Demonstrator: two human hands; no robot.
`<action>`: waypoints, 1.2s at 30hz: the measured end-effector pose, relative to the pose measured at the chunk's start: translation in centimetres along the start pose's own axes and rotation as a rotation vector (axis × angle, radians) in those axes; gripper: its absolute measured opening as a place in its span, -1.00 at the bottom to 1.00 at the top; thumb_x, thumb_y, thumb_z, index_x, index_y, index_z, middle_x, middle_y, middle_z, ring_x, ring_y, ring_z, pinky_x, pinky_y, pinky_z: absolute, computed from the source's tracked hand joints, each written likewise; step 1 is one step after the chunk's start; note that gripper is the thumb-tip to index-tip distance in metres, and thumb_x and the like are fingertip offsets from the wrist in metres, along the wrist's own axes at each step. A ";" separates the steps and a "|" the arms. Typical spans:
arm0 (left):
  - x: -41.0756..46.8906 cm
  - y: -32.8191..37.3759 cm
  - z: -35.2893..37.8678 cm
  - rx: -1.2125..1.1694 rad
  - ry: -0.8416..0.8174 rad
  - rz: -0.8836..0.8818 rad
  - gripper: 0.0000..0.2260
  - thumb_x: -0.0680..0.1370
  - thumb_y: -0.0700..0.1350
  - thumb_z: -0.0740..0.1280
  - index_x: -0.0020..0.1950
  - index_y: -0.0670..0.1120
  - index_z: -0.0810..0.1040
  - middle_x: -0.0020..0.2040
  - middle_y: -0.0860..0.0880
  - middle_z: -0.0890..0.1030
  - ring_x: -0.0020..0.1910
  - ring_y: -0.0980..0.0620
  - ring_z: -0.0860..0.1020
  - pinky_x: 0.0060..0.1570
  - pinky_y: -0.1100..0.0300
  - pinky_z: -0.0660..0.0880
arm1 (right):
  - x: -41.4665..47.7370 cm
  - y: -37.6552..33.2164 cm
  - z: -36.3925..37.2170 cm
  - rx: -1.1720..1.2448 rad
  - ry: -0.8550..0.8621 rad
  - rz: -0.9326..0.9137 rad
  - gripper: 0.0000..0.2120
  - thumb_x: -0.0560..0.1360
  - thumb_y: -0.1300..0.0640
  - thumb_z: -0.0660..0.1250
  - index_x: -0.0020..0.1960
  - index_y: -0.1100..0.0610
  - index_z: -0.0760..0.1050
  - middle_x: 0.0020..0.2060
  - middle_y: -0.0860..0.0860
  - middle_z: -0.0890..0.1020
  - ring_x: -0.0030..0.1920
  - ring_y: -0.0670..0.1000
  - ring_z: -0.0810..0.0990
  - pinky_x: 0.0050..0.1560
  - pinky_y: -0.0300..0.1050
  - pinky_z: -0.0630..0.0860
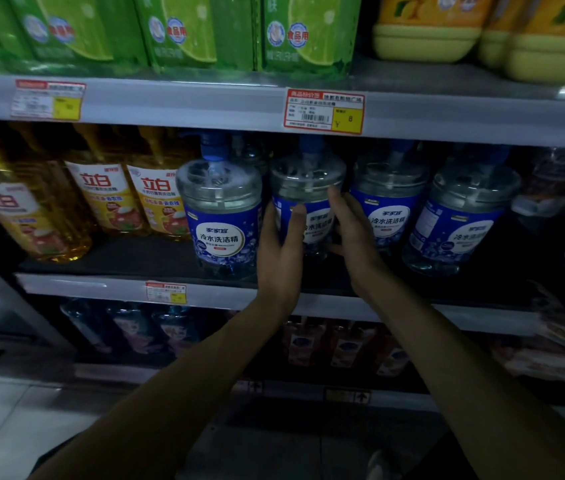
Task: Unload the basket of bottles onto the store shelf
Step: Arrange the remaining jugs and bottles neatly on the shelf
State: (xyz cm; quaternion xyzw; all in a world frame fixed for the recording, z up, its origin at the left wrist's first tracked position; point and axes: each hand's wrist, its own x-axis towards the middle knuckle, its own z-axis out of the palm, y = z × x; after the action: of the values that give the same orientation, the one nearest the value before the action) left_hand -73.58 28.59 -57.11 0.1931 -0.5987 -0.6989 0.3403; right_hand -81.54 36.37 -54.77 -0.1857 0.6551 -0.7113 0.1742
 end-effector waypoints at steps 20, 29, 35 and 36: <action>-2.6 3.3 -1.8 0.060 -0.128 -0.074 -0.77 0.66 -0.07 0.36 0.07 0.28 0.43 0.00 0.33 0.52 -0.23 0.56 0.55 -0.24 0.55 0.48 | -1.1 1.2 -2.9 -0.195 -0.058 -0.164 -0.17 0.26 0.25 0.70 0.43 0.05 0.40 0.26 -0.06 0.63 0.21 -0.08 0.65 0.14 0.07 0.67; -3.7 3.0 -2.6 0.062 -0.148 -0.011 -0.60 0.59 -0.06 0.45 0.42 0.10 0.50 0.27 0.12 0.65 0.20 0.22 0.63 0.15 0.28 0.61 | -3.2 0.9 -3.5 -0.226 -0.051 -0.229 -0.10 0.15 0.16 0.76 0.40 0.00 0.42 0.24 -0.07 0.62 0.21 -0.15 0.63 0.18 -0.12 0.64; -3.8 3.0 -2.5 0.066 -0.211 0.018 -0.57 0.63 -0.12 0.39 0.50 0.02 0.47 0.35 0.08 0.63 0.28 0.18 0.61 0.22 0.25 0.58 | -3.9 0.9 -3.4 -0.182 -0.039 -0.247 -0.08 0.21 0.25 0.73 0.45 -0.01 0.36 0.24 -0.16 0.63 0.20 -0.22 0.62 0.15 -0.28 0.59; -3.8 3.0 -2.5 0.064 -0.212 0.022 -0.55 0.63 -0.12 0.39 0.52 0.01 0.46 0.36 0.08 0.62 0.29 0.17 0.60 0.22 0.26 0.58 | -4.0 1.0 -3.4 -0.177 -0.034 -0.253 -0.08 0.21 0.24 0.73 0.45 0.00 0.36 0.24 -0.14 0.63 0.21 -0.20 0.62 0.15 -0.26 0.60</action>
State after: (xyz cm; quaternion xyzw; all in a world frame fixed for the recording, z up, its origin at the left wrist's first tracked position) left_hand -68.50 29.39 -55.26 0.1222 -0.6553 -0.6923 0.2763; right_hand -79.74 41.20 -56.15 -0.2932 0.6837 -0.6638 0.0773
